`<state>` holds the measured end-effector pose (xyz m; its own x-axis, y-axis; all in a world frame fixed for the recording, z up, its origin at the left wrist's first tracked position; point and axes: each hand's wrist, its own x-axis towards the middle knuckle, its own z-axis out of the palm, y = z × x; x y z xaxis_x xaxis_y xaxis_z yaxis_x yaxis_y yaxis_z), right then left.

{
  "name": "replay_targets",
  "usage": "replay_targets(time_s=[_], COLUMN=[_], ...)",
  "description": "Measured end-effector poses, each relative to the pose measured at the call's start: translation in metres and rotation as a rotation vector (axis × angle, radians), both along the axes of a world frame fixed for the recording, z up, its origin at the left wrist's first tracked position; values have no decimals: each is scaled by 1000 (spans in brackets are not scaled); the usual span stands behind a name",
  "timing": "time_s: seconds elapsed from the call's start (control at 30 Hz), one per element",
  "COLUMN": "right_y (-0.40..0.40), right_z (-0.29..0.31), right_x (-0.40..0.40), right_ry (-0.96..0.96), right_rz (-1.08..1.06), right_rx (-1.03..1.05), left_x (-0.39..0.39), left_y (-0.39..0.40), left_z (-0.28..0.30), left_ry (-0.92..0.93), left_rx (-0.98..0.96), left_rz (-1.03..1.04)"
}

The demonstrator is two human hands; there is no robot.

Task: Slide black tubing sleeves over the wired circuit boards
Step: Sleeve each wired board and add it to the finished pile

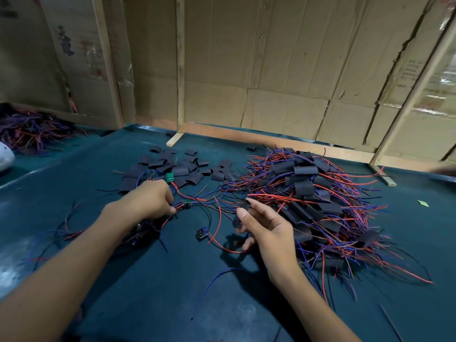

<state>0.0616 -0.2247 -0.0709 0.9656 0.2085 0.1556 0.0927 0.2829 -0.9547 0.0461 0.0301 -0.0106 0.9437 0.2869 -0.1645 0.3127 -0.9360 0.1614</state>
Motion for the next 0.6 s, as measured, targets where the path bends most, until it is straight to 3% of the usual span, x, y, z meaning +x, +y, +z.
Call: replay_targets(time_s=[0.2,0.43,0.6], right_y=[-4,-7,-6], right_z=[0,1,0], right_x=[0,3,1], right_ry=[-24,-27,-52], right_rz=[15,-1,-13], right_rx=[-9,-28,-10], left_x=[10,24,26], left_y=[-7,-36,-32], left_z=[6,-16,9], left_ry=[54,-89,-134], left_rx=[83,71,107], left_rz=[-15,-98,-7])
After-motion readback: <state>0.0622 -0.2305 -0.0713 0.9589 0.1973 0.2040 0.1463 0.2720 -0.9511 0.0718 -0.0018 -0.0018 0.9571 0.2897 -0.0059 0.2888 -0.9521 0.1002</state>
